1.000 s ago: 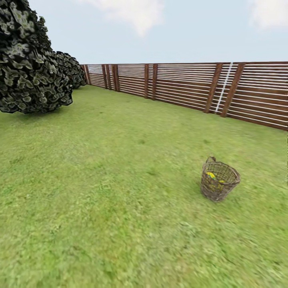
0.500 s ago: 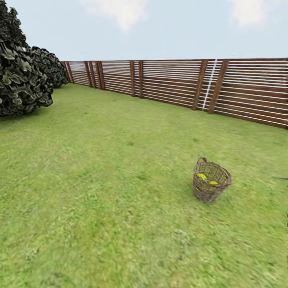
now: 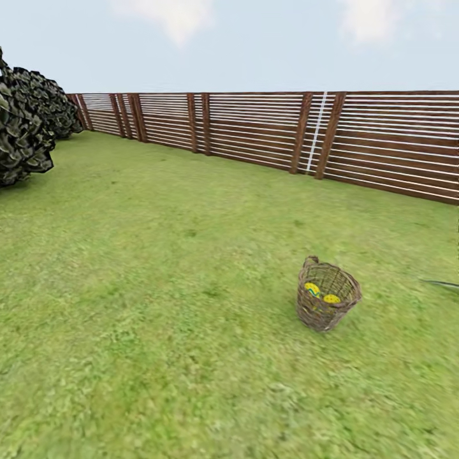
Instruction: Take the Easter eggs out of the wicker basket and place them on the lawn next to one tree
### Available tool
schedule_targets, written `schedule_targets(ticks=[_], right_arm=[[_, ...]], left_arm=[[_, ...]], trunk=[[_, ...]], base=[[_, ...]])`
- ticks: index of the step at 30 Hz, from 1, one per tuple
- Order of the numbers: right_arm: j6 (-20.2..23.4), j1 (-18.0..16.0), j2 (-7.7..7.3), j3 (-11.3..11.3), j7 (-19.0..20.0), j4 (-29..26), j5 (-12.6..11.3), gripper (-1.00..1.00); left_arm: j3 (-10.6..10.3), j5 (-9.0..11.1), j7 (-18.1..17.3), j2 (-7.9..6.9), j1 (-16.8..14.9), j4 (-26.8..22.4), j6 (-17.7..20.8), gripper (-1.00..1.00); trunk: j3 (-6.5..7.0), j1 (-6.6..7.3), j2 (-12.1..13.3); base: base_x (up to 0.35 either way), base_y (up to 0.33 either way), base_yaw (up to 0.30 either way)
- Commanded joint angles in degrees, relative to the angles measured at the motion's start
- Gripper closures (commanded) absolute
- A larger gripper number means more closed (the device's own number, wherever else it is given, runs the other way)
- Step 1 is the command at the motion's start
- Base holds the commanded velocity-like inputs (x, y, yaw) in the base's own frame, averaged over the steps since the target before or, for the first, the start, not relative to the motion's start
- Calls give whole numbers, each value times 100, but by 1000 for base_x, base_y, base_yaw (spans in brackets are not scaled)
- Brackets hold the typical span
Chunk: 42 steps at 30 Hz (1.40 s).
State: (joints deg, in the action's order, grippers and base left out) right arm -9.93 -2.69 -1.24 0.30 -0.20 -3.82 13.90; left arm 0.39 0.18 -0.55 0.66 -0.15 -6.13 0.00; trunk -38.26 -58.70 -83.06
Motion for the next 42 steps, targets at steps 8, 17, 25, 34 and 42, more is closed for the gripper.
schedule_targets(ticks=[8, 17, 25, 34, 42], right_arm=[[-26, -3, -15, -11, 1, -24, 25, -100], [-26, -3, -16, -12, 3, -28, 25, -100], [-26, -3, -4, 0, 2, -25, 25, -100], [-26, -3, -8, 14, 3, -22, 33, -100], [-26, -3, -12, 14, 3, -22, 30, -100]], left_arm=[[-4, 3, -6, 8, -2, -2, 0, -100], [-3, 8, -7, 4, -1, -2, 0, -100], [0, 9, -6, 4, 0, -2, 0, -100], [-3, 9, -6, 1, -2, -2, 0, -100], [-4, 9, -4, 2, -2, -2, 0, -100]], trunk=[[-5, -3, -2], [-5, -3, -2], [-5, -3, -2], [-5, -3, -2], [-5, -3, -2]], base=[[339, 0, -233], [339, 0, -286], [339, 0, -120], [339, 0, -182], [339, 0, -293]])
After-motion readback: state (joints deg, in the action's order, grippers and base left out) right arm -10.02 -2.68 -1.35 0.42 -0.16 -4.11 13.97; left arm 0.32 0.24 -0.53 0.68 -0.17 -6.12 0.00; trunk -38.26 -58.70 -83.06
